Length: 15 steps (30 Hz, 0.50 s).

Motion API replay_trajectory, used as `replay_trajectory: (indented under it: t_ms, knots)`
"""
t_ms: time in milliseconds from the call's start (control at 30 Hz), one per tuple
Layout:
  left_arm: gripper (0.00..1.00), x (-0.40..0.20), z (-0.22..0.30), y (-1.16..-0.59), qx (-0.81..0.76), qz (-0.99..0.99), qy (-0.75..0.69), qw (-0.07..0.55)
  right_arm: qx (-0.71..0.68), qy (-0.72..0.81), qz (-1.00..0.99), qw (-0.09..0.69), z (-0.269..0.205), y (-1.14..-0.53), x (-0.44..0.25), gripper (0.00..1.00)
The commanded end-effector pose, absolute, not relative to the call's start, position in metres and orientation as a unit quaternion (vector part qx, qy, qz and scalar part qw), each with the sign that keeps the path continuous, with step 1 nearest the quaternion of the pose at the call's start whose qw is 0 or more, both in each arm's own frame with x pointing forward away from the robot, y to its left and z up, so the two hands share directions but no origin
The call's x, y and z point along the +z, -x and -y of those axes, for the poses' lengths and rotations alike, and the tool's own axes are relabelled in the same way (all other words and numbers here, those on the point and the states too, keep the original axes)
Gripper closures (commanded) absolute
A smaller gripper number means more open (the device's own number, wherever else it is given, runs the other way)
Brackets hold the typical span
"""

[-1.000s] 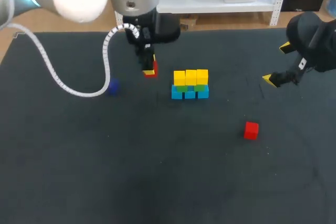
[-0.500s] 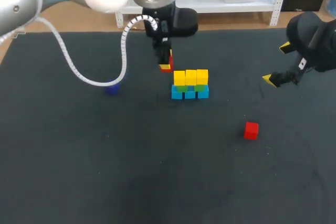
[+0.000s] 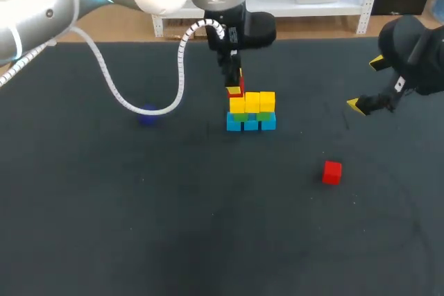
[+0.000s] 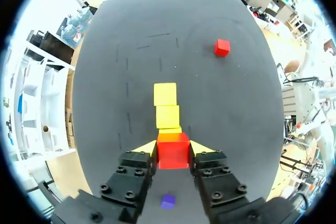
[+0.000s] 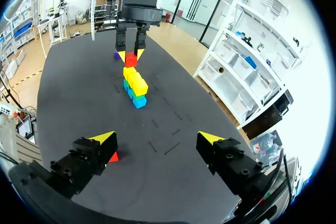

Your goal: Place the blue cubes, place green cubes on the blue cubes, place the yellow cubes on the green cubes, then place the red cubes on the yellow cubes, and place purple cube on the red cubes.

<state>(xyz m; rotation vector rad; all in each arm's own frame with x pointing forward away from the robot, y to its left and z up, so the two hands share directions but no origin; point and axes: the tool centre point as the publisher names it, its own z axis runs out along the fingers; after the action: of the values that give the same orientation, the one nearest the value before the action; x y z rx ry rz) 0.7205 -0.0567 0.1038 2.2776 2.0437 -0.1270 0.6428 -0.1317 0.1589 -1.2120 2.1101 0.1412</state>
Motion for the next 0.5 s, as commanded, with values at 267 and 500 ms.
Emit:
replay_trajectory:
  t_ms: [267, 500]
  knots:
    - [1.0, 0.107, 0.071, -0.722, -0.043, -0.658, -0.752, 0.018, -0.016, 0.434, -0.814, 0.386, 0.13, -0.641, 0.156, 0.0]
    - [1.0, 0.105, 0.077, -0.72, -0.055, -0.659, -0.75, 0.012, -0.016, 0.434, -0.814, 0.386, 0.13, -0.641, 0.156, 0.0]
